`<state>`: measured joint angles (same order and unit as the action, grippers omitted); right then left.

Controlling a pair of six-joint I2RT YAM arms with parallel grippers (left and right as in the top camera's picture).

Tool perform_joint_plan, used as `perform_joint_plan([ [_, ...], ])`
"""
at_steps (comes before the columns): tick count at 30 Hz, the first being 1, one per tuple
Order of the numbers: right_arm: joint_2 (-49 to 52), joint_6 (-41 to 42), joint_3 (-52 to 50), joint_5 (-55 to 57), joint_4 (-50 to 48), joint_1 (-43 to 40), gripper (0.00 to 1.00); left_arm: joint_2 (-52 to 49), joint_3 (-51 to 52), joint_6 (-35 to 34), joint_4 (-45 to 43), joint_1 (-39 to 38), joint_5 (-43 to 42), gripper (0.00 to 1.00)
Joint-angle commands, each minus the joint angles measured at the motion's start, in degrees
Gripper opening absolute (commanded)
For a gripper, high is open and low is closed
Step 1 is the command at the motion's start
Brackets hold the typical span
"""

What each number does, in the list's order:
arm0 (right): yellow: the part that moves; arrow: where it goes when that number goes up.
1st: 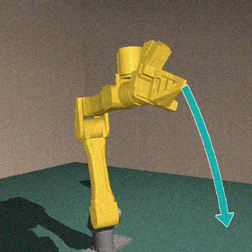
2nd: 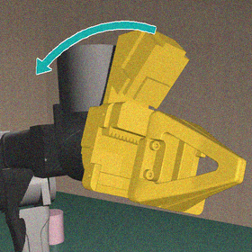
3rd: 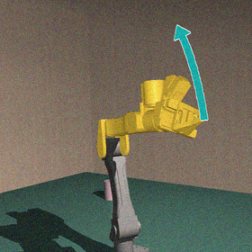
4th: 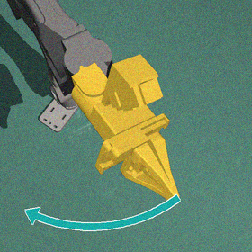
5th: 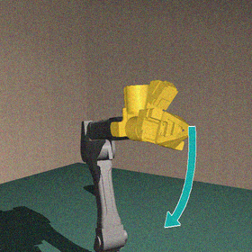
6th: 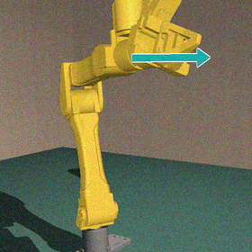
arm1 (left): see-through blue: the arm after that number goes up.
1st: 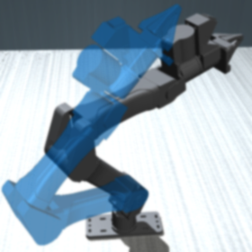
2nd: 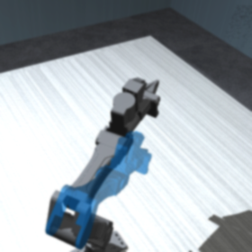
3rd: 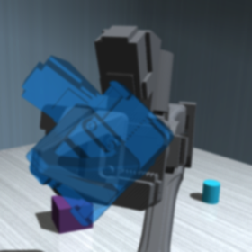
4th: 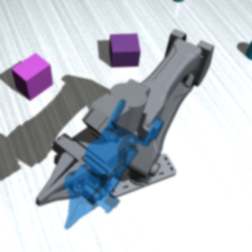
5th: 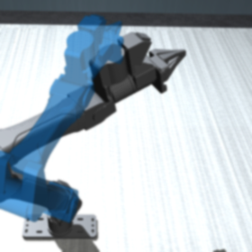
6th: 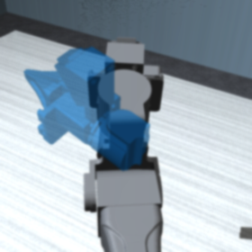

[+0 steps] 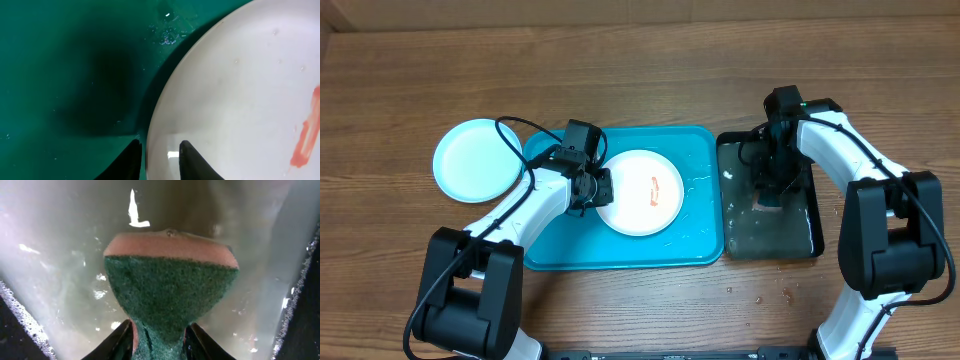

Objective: Clean dirty plates on tray and stack at the side
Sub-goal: 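Dip and rub the sponge in the black tray water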

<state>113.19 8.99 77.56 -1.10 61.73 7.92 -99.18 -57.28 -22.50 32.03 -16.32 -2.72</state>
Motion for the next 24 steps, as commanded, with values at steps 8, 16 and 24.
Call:
perform_joint_plan([
  [8, -1.3, 0.6, -0.3, -0.2, -1.3, 0.0, 0.33, -0.9, 0.7, -0.9, -0.4, -0.2, 0.6, 0.27],
  [16, -1.3, 1.1, -0.4, -0.2, -1.6, 0.0, 0.31, -0.9, 0.7, -2.0, -0.9, -0.2, 0.2, 0.28],
  [24, -1.3, 2.9, -1.1, -0.2, -3.8, 0.0, 0.32, -0.9, 0.7, -2.0, -1.0, -0.2, 0.2, 0.28],
])
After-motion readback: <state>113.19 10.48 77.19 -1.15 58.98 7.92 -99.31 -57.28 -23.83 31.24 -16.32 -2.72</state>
